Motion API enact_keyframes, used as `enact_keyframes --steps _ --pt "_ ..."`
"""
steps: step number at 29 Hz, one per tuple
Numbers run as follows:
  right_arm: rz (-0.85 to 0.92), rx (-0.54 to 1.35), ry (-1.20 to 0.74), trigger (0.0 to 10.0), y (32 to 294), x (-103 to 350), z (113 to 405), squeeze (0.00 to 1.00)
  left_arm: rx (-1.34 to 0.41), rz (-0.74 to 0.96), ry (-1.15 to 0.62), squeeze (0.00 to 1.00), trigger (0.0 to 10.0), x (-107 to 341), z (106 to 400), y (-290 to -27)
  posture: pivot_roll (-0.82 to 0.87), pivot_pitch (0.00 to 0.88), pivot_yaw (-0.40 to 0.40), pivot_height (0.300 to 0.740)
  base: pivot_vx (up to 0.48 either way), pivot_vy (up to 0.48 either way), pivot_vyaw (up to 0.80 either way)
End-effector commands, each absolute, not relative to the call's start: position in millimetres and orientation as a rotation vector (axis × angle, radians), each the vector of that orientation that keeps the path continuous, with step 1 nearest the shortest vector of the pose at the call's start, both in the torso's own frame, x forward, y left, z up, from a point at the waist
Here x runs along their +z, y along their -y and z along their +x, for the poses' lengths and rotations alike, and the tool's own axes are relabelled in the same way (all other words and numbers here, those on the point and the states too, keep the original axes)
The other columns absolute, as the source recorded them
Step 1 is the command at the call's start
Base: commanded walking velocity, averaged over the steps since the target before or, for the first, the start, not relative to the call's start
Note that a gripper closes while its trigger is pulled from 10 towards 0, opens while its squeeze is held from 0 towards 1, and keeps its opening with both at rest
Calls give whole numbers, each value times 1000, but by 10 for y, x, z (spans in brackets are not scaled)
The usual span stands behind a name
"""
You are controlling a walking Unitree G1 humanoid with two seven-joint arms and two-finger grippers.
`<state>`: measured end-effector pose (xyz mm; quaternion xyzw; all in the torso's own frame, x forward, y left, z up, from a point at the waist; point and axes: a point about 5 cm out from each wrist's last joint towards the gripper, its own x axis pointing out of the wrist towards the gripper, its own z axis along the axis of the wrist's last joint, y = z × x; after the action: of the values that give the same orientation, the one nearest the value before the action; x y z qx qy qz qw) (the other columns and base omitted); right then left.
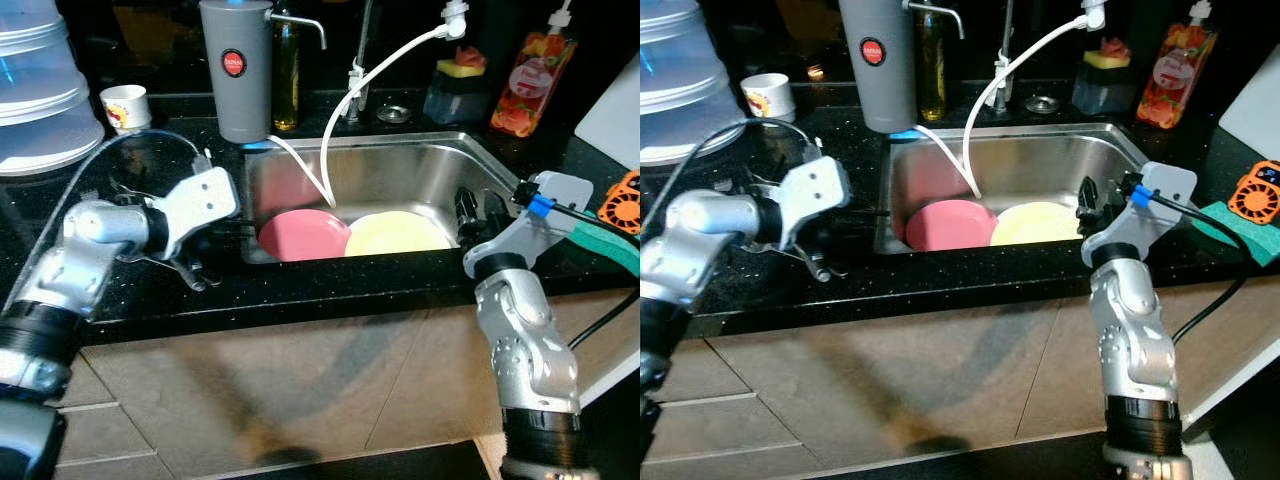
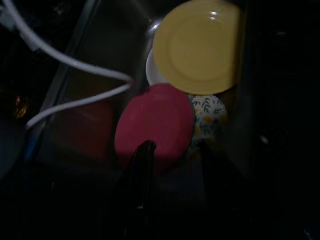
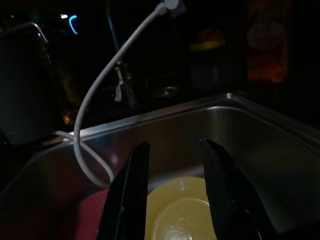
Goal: Kitchen organization
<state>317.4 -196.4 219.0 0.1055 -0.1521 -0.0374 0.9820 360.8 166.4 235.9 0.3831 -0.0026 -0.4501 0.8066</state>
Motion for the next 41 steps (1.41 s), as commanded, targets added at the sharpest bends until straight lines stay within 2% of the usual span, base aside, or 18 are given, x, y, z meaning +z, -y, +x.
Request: enact_keyframes --steps 1,2,3,9,14,16,17,23,25,27,28,29,30,36,40,41 --pt "203 -97 305 10000 2008 2162 3132 0 -894 956 -81 0 10000 2221 3714 -1665 23 0 -9 740 0 0 0" --pt "203 -97 305 10000 2008 2162 3132 0 -894 956 -81 0 10000 2221 3714 -1665 23 0 -9 740 0 0 0" --pt "203 -115 307 10000 2047 2149 3105 0 -834 1045 -137 0 10000 2157 3777 -1714 9 0 2 740 0 0 0" --pt "205 -136 309 10000 2092 2138 3076 0 -747 1174 -186 0 10000 2157 3835 -1847 3 0 9 740 0 0 0" --pt "212 -130 308 10000 2077 2142 3107 0 -707 1173 -233 0 10000 2088 3866 -1922 18 0 -2 740 0 0 0" --pt "212 -119 310 10000 2050 2156 3131 0 -634 1160 -246 0 1451 2066 3908 -1953 19 0 -5 740 0 0 0" --pt "212 -114 312 10000 2042 2168 3143 0 -591 1153 -246 0 0 2069 3936 -1967 19 0 -10 740 0 0 0" --pt "208 -114 310 10000 2059 2168 3139 0 -554 1140 -199 0 0 2109 3962 -1950 19 0 -15 740 0 0 0" --pt "208 -114 309 10000 2063 2166 3137 0 -530 1149 -143 0 0 2173 3980 -1916 17 0 -17 740 0 0 0" --pt "206 -114 309 10000 2069 2168 3136 0 -481 1173 27 0 0 2380 4007 -1788 16 0 -19 740 0 0 0" --pt "206 -113 309 10000 2068 2171 3137 0 -446 1162 110 0 1529 2495 4018 -1729 16 0 -19 740 0 0 0" --pt "205 -112 310 10000 2068 2175 3139 0 -409 1148 203 0 10000 2631 4027 -1663 15 0 -20 740 0 0 0" --pt "205 -112 310 10000 2068 2175 3139 0 -409 1148 203 0 10000 2631 4027 -1663 15 0 -20 740 0 0 0" --pt "203 -112 312 10000 2071 2183 3141 0 -268 1027 482 0 10000 3208 4002 -1503 15 0 -20 740 0 0 0" --pt "204 -114 312 10000 2075 2180 3140 0 -274 955 530 0 10000 3296 3983 -1434 15 0 -20 740 0 0 0" --pt "204 -114 311 10000 2074 2177 3140 0 -285 902 577 0 10000 3344 3969 -1350 15 0 -20 740 0 0 0"
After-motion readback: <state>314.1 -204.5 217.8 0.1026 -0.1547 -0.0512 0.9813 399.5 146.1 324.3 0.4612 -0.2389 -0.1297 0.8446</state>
